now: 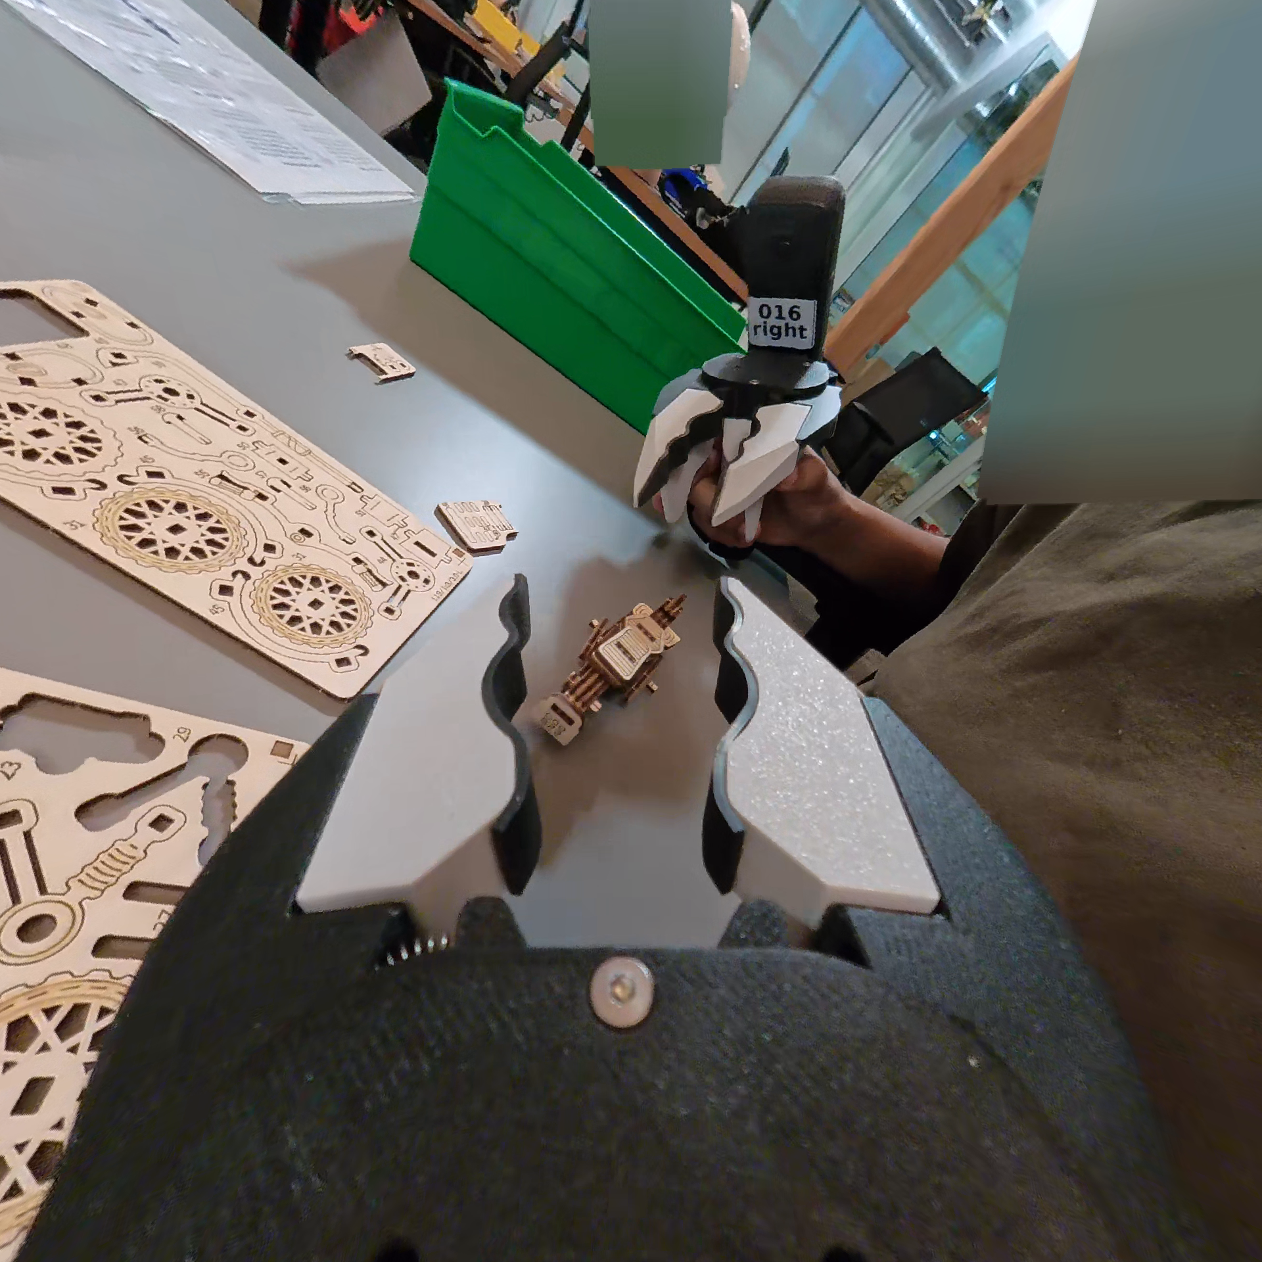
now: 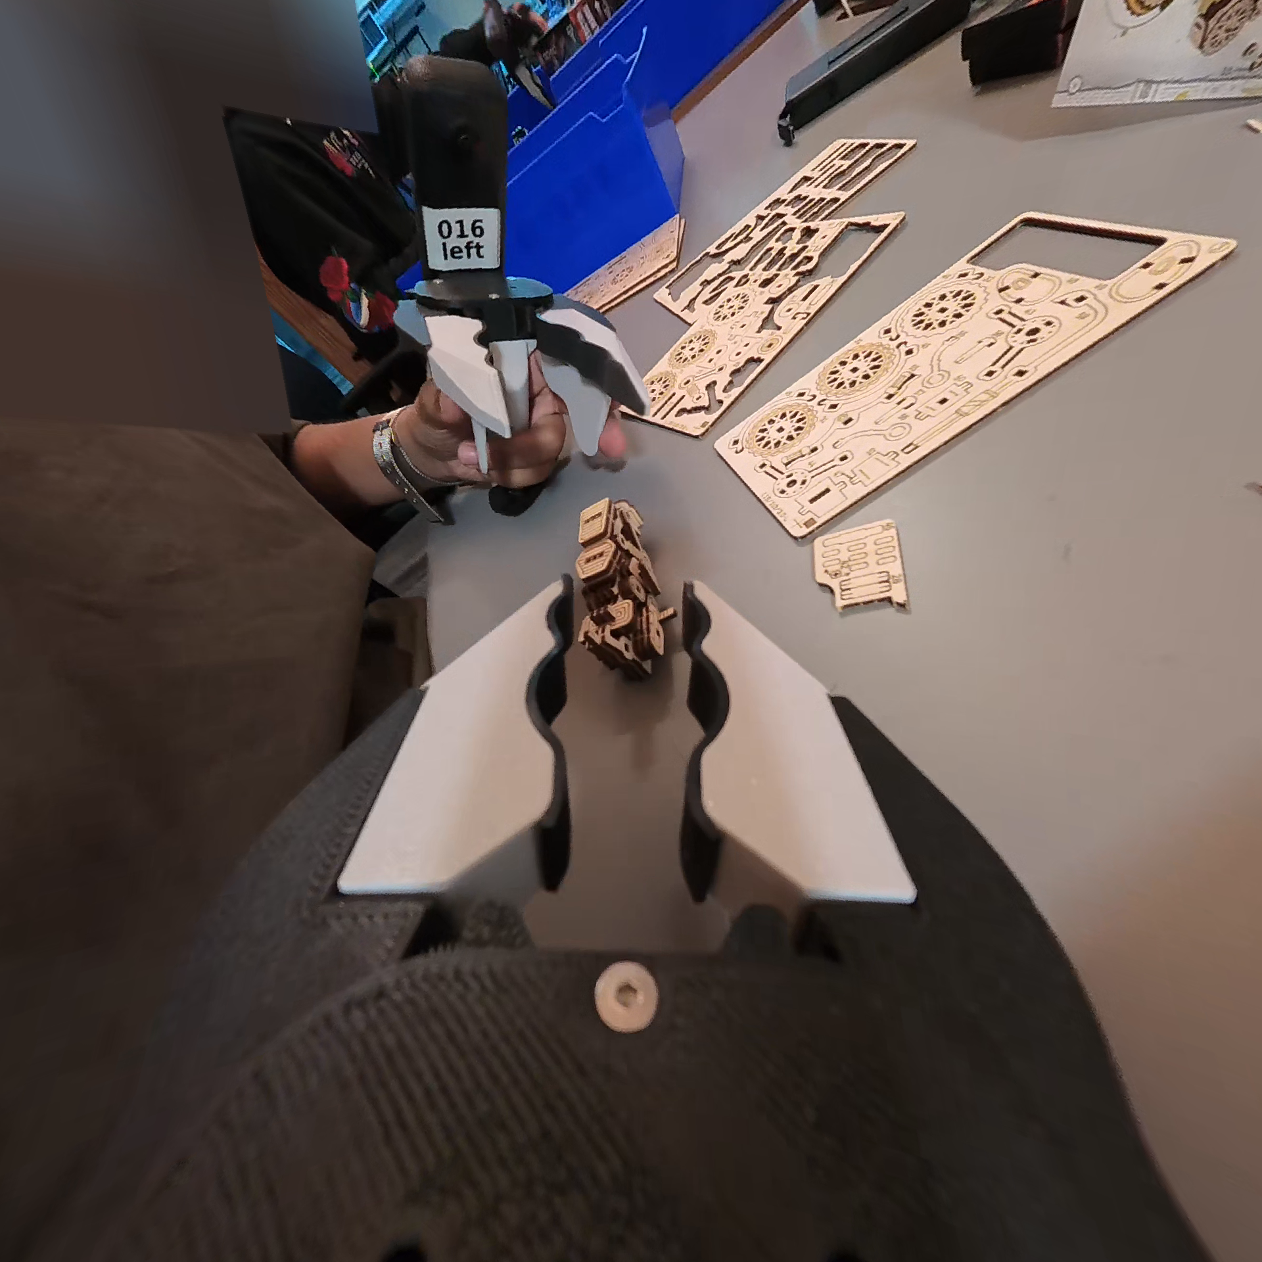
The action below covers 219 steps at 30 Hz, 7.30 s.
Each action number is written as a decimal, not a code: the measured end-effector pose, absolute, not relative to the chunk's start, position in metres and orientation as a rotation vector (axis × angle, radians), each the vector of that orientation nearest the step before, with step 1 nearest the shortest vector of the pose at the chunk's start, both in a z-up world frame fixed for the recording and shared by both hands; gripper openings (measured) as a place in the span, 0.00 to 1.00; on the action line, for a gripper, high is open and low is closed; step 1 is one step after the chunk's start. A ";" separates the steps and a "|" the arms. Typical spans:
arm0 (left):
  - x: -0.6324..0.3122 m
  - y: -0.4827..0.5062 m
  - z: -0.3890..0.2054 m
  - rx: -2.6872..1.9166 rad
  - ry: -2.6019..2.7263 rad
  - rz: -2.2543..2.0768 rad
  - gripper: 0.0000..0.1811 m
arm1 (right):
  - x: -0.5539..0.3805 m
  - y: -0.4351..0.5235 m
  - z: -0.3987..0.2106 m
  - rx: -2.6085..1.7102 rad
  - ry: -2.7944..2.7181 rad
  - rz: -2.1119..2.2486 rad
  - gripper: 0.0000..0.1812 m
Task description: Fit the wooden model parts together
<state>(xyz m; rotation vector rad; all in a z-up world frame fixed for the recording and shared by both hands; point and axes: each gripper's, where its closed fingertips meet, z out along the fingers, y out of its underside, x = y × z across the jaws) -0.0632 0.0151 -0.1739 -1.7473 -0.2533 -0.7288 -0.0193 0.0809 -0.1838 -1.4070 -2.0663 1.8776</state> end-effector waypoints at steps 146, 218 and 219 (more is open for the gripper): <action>-0.018 0.023 -0.245 -2.321 0.148 -0.305 0.13 | -0.027 0.021 -0.229 -0.666 -2.534 1.095 0.15; -0.039 0.022 -0.194 -1.929 -0.162 -0.659 0.29 | -0.028 0.045 -0.204 -1.049 -2.390 1.575 0.14; -0.040 0.021 -0.194 -1.930 -0.166 -0.657 0.29 | -0.026 0.048 -0.209 -1.006 -2.422 1.491 0.14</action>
